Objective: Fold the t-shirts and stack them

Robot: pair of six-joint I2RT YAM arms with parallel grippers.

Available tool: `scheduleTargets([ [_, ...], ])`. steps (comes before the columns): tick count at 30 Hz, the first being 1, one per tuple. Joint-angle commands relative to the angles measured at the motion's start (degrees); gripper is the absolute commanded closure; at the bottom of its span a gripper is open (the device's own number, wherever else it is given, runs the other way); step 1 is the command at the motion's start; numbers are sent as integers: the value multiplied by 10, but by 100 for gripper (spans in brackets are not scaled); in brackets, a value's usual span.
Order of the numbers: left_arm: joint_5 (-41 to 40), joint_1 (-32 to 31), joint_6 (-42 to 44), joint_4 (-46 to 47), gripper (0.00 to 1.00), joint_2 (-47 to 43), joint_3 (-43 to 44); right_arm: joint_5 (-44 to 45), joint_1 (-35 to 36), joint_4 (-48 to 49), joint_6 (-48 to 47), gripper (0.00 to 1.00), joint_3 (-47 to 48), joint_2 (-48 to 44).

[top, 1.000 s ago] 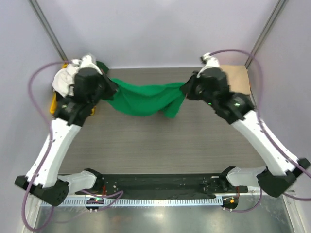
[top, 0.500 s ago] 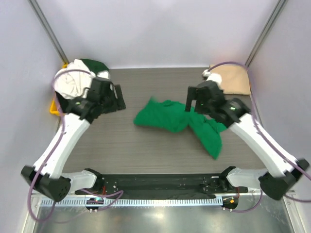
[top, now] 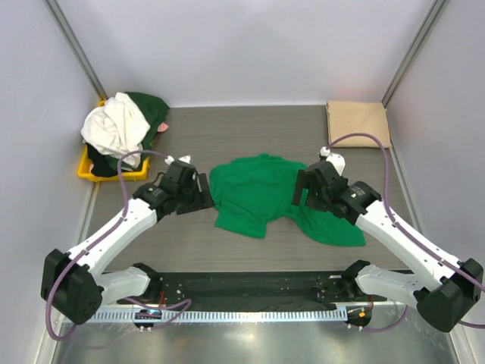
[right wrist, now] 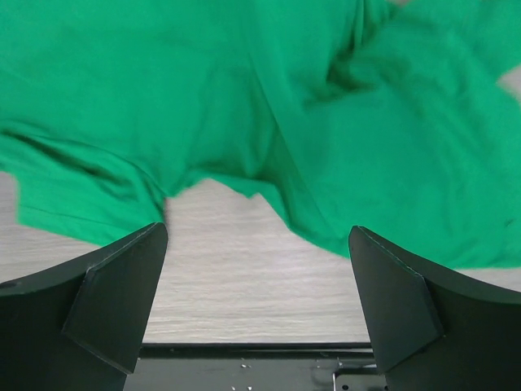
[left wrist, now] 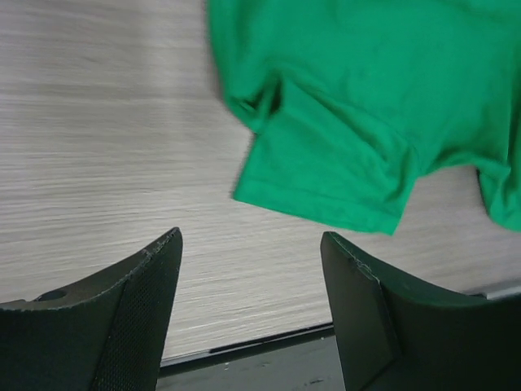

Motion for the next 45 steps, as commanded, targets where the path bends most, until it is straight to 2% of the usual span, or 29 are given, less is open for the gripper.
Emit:
scheduleTargets([
  [1, 20, -48, -47, 85, 30, 35, -41, -13, 0, 54, 54, 0, -53, -10],
  [7, 45, -77, -80, 189, 30, 94, -114, -27, -49, 90, 58, 1, -100, -38],
  [11, 33, -77, -76, 216, 30, 142, -112, -52, -74, 113, 51, 0, -118, -23],
  [16, 41, -77, -80, 249, 37, 205, -100, -56, -87, 127, 42, 0, -123, 0],
  [19, 52, -76, -81, 270, 55, 222, -104, -56, -103, 134, 33, 0, -113, 22],
  [20, 57, -77, -81, 273, 72, 223, -104, -57, -108, 139, 28, 0, -110, 28],
  [21, 58, -76, -76, 271, 84, 216, -104, -59, -118, 143, 26, 0, -106, 37],
  [22, 57, -76, -77, 267, 95, 207, -104, -61, -123, 149, 23, 0, -105, 54],
  [23, 48, -76, -77, 262, 100, 196, -104, -63, -127, 163, 20, 0, -105, 68],
  [25, 27, -70, -78, 228, 100, 147, -95, -69, -138, 178, 12, 0, -94, 120],
  [27, -21, -51, -76, 148, 100, 98, -64, -82, -142, 204, -2, 0, -69, 166],
  [30, -26, 29, -54, 55, 100, 45, -31, -115, -141, 232, -23, 3, -11, 285],
  [31, -15, 85, -35, 39, 100, 9, -25, -130, -140, 238, -28, 4, 6, 312],
  [35, -13, 176, 13, -56, 100, -45, 14, -186, -125, 279, -44, 6, 113, 437],
  [37, -29, 205, 33, -84, 100, -55, 33, -222, -115, 279, -65, 6, 170, 482],
  [38, -32, 216, 47, -100, 100, -65, 34, -237, -99, 279, -76, 6, 234, 523],
  [40, -26, 248, 57, -104, 100, -76, 30, -266, -87, 274, -103, 6, 303, 565],
  [41, -8, 257, 62, -97, 100, -82, 18, -261, -81, 246, -132, 6, 370, 581],
  [43, 13, 272, 70, -98, 100, -81, 8, -238, -73, 216, -158, 5, 413, 597],
  [45, 44, 272, 74, -95, 100, -80, 2, -203, -72, 192, -170, 4, 412, 577],
])
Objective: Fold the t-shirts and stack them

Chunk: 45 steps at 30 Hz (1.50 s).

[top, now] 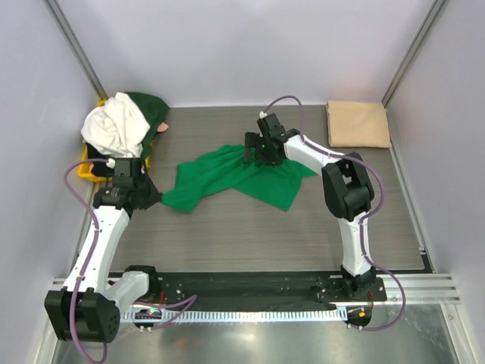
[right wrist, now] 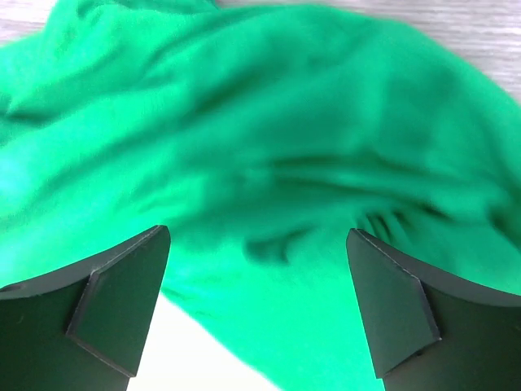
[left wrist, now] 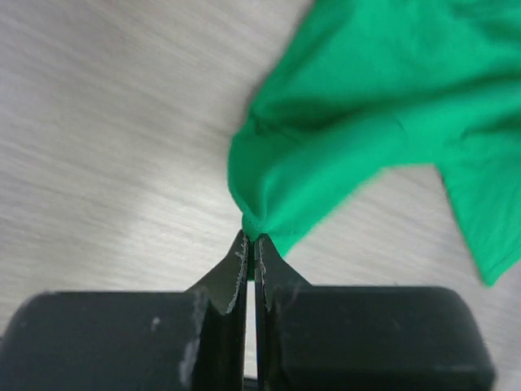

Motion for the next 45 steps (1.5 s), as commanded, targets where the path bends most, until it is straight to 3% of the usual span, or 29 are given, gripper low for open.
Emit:
scheduleTargets([
  [1, 55, 8, 35, -24, 100, -2, -8, 44, 6, -46, -53, 4, 18, -79],
  [6, 71, 7, 37, -5, 100, 7, -19, 118, 7, -25, 26, 3, -205, -257],
  [11, 84, 7, 43, 3, 100, 6, -21, 104, 12, 23, 92, 3, -431, -427],
  [14, 85, 7, 42, 8, 100, 1, -24, 79, 15, 47, 120, 7, -499, -459],
  [28, 76, 5, 39, 7, 100, -19, -27, 82, 51, 87, 128, 19, -477, -351],
  [34, 77, 1, 40, 8, 100, -18, -28, 95, 51, 102, 122, 33, -465, -305],
  [37, 77, 1, 41, 8, 100, -15, -28, 101, 51, 102, 125, 46, -462, -293],
  [40, 78, 1, 41, 8, 100, -14, -28, 102, 51, 102, 122, 59, -463, -287],
  [45, 78, 1, 41, 9, 100, -11, -28, 98, 51, 101, 117, 96, -474, -289],
])
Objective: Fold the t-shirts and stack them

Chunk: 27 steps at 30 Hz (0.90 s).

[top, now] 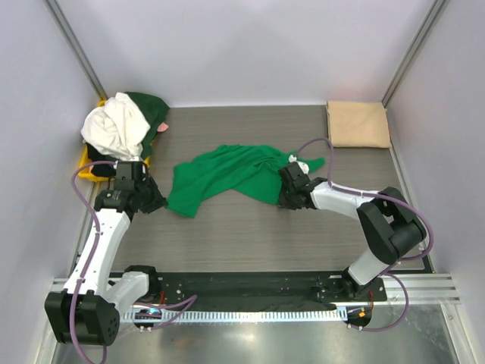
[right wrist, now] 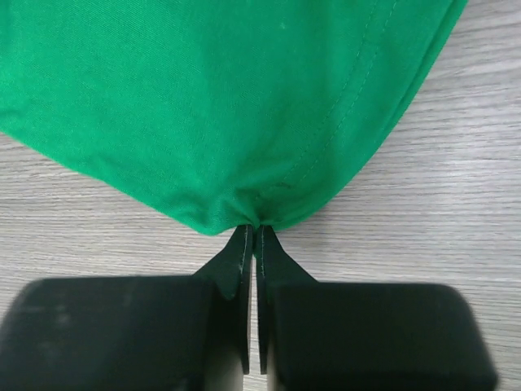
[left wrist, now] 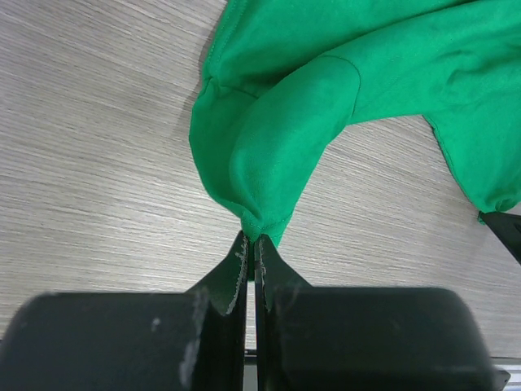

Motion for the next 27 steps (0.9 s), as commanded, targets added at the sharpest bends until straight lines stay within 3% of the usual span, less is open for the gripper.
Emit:
scheduleTargets([
  [1, 5, -2, 13, 17, 100, 0, -2, 6, 2, -8, -5, 99, -14, 4],
  [7, 17, -2, 16, 15, 100, -15, 4, 23, 2, -60, -13, 99, -19, -80],
  [13, 22, -2, 15, -54, 100, -71, 75, 51, 2, -176, -18, 99, 41, -271],
  [19, 12, -2, 8, -107, 100, -125, 185, 51, 7, -229, -49, 99, 155, -432],
  [27, 16, -2, 51, -98, 100, -185, 352, -8, 7, -281, -124, 99, 340, -512],
])
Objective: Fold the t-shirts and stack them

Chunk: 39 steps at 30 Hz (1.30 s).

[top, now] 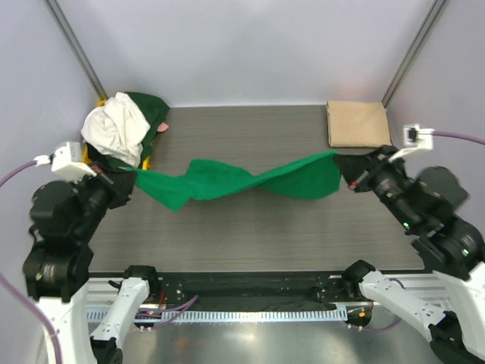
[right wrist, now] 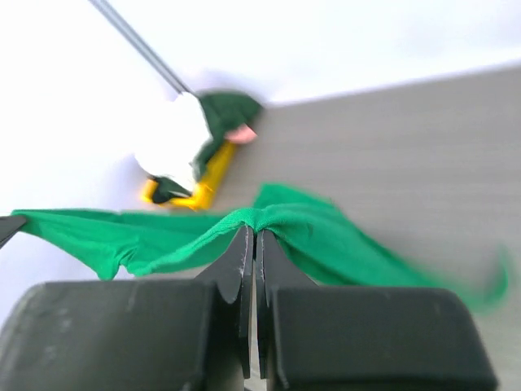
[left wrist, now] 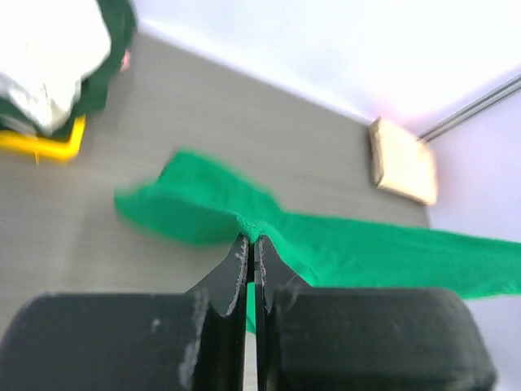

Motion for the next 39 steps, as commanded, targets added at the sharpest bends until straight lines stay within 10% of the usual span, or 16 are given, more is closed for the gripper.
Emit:
scheduleTargets([
  [1, 7, -2, 48, -13, 100, -19, 91, -41, 2, -26, -53, 99, 66, -24],
  [17, -6, -40, 21, 65, 100, 29, 379, -64, -110, -36, -92, 99, 296, -88],
  [25, -28, -48, 11, -31, 100, 282, 499, 164, -110, -169, -74, 99, 364, 131],
  [33, 34, -6, 27, -107, 94, 630, 443, 277, -160, -157, -17, 99, 170, 408],
  [36, 66, -6, 60, -129, 63, 753, 462, 235, -173, -100, -5, 24, 113, 431],
  [39, 47, -13, 80, -98, 38, 777, 421, 216, -172, -41, -10, 4, 75, 429],
])
